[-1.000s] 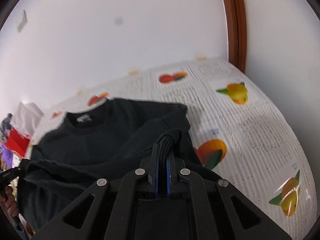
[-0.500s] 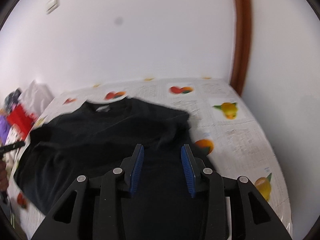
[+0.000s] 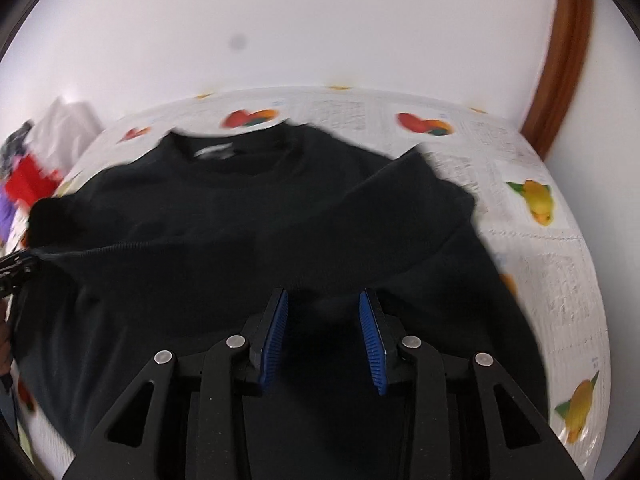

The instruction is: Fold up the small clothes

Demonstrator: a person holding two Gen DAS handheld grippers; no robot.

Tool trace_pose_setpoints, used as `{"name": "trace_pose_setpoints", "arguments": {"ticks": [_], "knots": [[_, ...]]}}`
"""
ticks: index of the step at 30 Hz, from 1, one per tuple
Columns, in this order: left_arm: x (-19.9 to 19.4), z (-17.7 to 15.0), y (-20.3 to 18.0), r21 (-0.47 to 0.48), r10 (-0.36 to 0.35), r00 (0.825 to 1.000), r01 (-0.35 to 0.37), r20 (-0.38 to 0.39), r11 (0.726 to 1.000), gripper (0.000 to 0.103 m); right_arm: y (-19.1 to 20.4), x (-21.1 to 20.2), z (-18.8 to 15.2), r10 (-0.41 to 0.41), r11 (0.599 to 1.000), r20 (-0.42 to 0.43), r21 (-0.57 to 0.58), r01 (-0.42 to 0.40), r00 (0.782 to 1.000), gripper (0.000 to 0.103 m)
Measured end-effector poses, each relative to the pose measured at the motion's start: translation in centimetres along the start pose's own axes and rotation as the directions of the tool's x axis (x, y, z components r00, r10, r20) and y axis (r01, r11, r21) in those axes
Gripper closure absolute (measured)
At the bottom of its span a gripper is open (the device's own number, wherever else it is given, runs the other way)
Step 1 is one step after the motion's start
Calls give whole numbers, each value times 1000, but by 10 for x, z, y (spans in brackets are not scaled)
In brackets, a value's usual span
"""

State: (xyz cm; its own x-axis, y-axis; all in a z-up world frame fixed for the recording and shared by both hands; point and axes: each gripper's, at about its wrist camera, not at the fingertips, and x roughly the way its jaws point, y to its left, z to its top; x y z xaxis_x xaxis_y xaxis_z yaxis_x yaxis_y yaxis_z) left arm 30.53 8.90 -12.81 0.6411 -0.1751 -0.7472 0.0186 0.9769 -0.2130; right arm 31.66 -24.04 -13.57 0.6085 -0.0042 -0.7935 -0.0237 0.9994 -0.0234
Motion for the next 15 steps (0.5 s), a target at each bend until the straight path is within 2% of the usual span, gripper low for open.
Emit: {"name": "trace_pose_setpoints", "arguments": {"ticks": [1, 3, 6, 7, 11, 12, 13, 15], "knots": [[0, 5, 6, -18, -6, 1000, 6, 2, 1000, 62, -6, 0, 3, -38, 999, 19, 8, 38, 999, 68], [-3, 9, 13, -28, -26, 1000, 27, 5, 999, 62, -16, -3, 7, -59, 998, 51, 26, 58, 997, 68], [-4, 11, 12, 55, 52, 998, -53, 23, 997, 61, -28, -9, 9, -109, 994, 94, 7, 109, 990, 64], [-3, 11, 12, 73, 58, 998, -59, 22, 996, 61, -30, -9, 10, -125, 992, 99, 4, 125, 987, 62], [9, 15, 16, 91, 36, 999, -34, -16, 995, 61, -48, 2, 19, -117, 993, 82, 27, 115, 990, 62], [13, 16, 17, 90, 38, 999, -35, -25, 995, 64, -50, 7, 22, -104, 994, 74, 27, 102, 992, 62], [15, 17, 18, 85, 42, 999, -40, -27, 996, 73, -50, 9, 24, -98, 995, 73, 24, 97, 992, 62], [14, 16, 19, 80, 56, 998, -54, -23, 995, 80, -50, 15, 27, -101, 995, 69, 18, 100, 993, 62]]}}
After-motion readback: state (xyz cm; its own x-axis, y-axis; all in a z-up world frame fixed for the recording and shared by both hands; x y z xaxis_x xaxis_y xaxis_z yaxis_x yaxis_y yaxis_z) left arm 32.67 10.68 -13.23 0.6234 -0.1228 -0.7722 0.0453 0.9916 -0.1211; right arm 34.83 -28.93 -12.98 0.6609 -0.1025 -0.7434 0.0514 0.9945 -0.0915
